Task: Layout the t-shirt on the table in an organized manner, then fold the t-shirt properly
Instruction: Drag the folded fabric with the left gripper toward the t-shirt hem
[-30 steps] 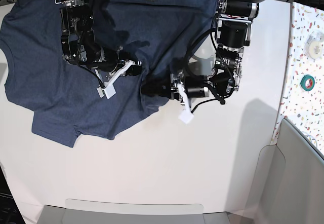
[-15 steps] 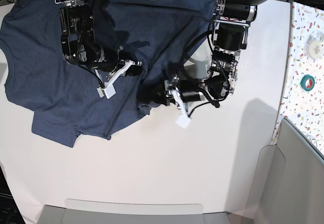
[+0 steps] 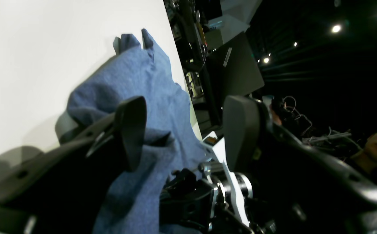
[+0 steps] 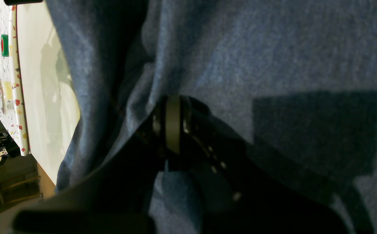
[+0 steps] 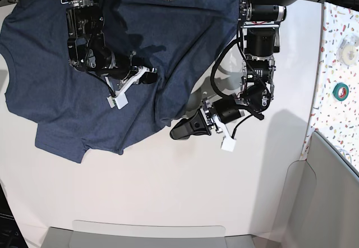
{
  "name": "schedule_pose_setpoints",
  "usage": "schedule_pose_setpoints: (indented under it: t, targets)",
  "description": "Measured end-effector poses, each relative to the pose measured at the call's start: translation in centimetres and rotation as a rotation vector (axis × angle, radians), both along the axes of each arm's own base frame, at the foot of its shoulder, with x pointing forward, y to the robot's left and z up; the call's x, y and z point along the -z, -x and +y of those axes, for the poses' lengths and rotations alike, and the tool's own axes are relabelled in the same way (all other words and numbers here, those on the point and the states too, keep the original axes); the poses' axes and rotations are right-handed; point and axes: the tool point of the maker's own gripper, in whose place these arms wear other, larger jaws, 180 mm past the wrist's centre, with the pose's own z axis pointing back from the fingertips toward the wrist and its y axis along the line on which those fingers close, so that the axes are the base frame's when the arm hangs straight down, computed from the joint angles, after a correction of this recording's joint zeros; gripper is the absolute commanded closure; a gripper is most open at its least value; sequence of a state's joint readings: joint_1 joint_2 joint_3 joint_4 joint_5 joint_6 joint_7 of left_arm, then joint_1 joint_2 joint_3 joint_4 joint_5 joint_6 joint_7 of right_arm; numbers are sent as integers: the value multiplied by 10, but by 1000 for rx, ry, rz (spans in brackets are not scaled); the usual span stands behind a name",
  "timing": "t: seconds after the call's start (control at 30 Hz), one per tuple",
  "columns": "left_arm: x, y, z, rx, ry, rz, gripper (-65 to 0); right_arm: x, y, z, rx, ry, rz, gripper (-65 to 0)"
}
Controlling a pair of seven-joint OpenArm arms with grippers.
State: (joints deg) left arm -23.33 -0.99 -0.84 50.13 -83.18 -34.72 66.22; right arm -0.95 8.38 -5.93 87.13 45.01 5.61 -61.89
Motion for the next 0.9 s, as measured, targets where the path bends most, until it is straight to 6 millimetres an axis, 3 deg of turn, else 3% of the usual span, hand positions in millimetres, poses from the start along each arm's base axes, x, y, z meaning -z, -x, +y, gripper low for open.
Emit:
schedule_pose_setpoints:
  t: [0.1, 0.23, 0.3, 0.4, 0.47, 0.7, 0.9]
  targets:
    - [5, 2, 4, 18, -34, 3, -354, 0, 0, 0, 0, 0, 0, 0]
    - [36, 13, 18, 154, -313, -3, -354, 0, 0, 0, 0, 0, 1, 0]
    - [40, 8, 21, 186, -414, -37, -354, 0, 0, 0, -1, 1, 1, 0]
    - [50, 3, 13, 198, -519, -25, -354, 0, 0, 1, -3, 1, 1, 0]
    - [65, 9, 10, 215, -579, 21, -355, 0, 0, 1, -2, 0, -1, 0]
    - [70, 11, 8, 212, -589, 33, -355, 0, 0, 0, -3, 2, -1, 0]
    - [72, 21, -16, 217, -528, 37, -354, 0, 0, 1, -3, 1, -2, 0]
